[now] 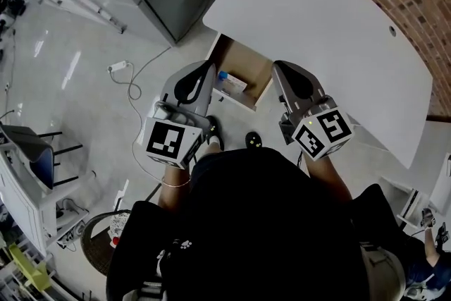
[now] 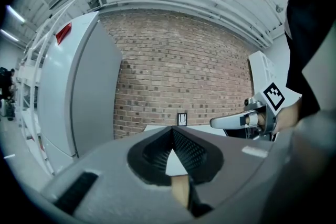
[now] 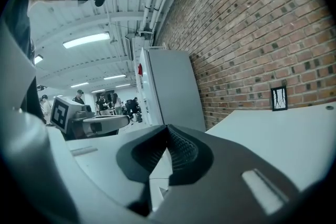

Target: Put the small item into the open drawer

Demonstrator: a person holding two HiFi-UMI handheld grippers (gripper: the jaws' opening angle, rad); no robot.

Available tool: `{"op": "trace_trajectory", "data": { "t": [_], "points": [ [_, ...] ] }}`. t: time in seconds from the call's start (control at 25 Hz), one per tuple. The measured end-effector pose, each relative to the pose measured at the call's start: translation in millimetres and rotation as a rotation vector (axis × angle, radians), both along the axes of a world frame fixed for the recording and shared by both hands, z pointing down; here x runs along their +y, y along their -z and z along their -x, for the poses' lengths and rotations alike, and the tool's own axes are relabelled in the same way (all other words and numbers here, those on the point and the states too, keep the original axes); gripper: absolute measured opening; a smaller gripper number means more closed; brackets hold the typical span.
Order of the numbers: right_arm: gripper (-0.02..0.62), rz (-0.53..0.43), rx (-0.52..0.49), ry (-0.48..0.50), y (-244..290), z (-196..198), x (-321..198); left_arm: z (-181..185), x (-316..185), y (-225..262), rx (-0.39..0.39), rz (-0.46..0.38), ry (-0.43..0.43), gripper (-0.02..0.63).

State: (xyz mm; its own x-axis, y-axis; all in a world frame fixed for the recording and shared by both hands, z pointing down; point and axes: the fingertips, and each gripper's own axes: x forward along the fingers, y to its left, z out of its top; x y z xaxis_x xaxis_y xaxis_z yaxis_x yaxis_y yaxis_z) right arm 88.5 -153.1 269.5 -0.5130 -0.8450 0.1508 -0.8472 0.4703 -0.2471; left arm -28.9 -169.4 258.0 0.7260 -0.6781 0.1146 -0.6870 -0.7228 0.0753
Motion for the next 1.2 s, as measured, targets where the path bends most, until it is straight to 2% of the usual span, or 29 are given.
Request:
{"op": "trace_trajectory", "data": {
  "t": [0.28, 1.2],
  "points": [
    [0.008, 0.016, 0.041, 0.007, -1.5, -0.8, 5.3, -0.9, 1.1, 2.2, 0.007, 0.001, 0.009, -0.006],
    [0.009, 0.04, 0.011, 0.015, -7.2, 1.5, 2.7, 0.5, -3.8, 4.7, 0.001, -0.002, 0.012, -0.006]
  ]
}}
